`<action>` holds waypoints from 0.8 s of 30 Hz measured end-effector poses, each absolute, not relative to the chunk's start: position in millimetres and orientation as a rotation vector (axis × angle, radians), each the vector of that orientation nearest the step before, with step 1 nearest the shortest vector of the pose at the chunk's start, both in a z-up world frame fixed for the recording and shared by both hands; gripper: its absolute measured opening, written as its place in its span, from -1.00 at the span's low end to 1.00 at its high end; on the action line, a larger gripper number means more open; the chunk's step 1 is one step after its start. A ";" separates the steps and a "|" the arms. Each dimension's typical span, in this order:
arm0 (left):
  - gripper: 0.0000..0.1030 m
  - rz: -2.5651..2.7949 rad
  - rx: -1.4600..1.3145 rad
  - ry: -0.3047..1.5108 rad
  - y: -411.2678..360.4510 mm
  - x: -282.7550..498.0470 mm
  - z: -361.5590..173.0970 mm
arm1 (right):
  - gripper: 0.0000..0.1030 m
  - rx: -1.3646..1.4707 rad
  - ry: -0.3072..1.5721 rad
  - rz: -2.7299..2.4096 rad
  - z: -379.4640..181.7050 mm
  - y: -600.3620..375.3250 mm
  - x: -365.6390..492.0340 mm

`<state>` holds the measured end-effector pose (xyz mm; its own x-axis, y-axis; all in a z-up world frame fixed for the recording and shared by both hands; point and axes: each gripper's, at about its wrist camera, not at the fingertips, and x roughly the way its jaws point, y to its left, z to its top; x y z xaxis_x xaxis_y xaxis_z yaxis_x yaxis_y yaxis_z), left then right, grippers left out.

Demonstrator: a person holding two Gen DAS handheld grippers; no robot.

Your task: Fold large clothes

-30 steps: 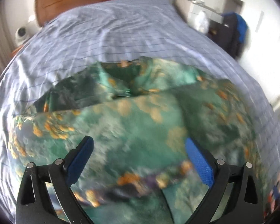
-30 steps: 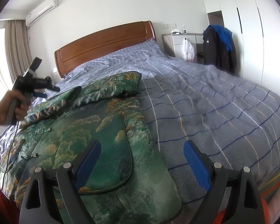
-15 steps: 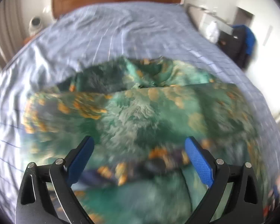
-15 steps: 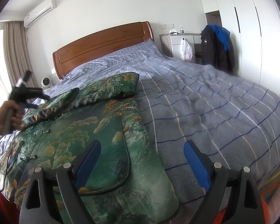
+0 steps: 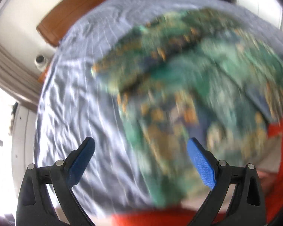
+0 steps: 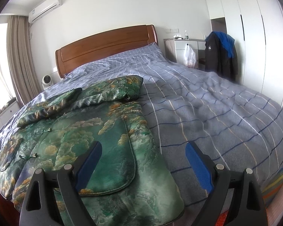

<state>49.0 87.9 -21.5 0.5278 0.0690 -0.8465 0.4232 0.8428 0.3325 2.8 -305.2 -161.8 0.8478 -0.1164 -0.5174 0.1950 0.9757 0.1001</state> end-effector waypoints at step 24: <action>0.91 -0.217 -0.233 1.154 167.0 55.1 -146.6 | 0.74 0.262 0.919 0.080 -163.5 -358.8 26.5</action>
